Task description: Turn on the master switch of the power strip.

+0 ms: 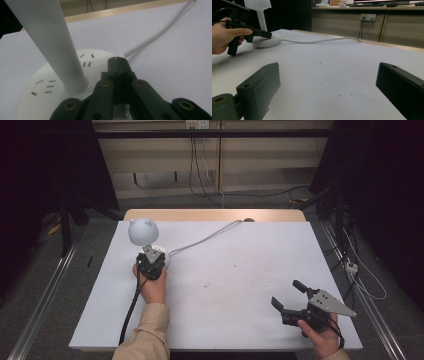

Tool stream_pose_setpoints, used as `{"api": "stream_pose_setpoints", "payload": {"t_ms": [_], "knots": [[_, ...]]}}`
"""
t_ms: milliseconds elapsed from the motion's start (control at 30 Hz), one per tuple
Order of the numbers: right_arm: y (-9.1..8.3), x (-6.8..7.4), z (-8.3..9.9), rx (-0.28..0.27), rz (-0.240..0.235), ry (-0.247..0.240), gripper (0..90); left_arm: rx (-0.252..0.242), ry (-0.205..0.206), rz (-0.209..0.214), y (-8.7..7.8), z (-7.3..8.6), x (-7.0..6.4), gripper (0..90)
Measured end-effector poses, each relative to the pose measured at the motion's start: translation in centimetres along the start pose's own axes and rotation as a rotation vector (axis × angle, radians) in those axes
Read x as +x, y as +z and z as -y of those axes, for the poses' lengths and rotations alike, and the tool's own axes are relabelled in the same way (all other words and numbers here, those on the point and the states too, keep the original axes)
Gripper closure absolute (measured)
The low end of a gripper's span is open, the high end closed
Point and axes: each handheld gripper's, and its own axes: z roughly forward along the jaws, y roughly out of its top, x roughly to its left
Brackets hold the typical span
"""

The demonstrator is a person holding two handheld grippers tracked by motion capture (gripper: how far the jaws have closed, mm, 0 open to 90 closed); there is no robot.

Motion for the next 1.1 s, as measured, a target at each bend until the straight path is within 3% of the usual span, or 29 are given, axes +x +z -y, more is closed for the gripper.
{"api": "stream_pose_setpoints", "payload": {"t_ms": [333, 567, 700, 767, 867, 933, 1033, 1067, 1100], "knots": [[-0.07, -0.14, 0.07, 0.002, 0.0, 0.006, 4.9, 0.009, 0.009, -0.018, 0.32, -0.19, -0.59, 90.0], [-0.18, 0.08, -0.03, -0.004, -0.003, -0.001, 5.0, 0.013, -0.032, -0.031, 0.26, -0.18, -0.78, 90.0], [-0.18, 0.05, -0.05, -0.006, -0.005, -0.003, 5.0, 0.022, -0.025, -0.037, 0.31, -0.32, -0.85, 90.0], [-0.17, 0.0, -0.04, -0.007, -0.003, 0.001, 5.0, 0.036, -0.012, -0.066, 0.18, -0.3, -0.66, 90.0], [-0.28, 0.01, -0.12, -0.01, -0.005, 0.003, 5.0, 0.033, -0.012, -0.046, 0.07, -0.21, -0.41, 90.0], [-0.3, -0.04, -0.15, -0.011, -0.007, -0.002, 4.8, 0.015, -0.054, -0.028, 0.09, -0.05, -0.13, 90.0], [-0.22, -0.12, -0.19, -0.013, -0.002, -0.001, 4.8, 0.019, -0.05, -0.017, -0.02, -0.17, -0.12, 90.0], [-0.22, -0.09, -0.22, -0.013, -0.001, -0.001, 4.8, 0.02, -0.015, -0.037, -0.08, -0.29, -0.26, 90.0], [-0.23, -0.04, -0.25, -0.013, -0.001, 0.001, 4.8, 0.011, -0.013, -0.029, -0.08, -0.33, -0.26, 90.0]]}}
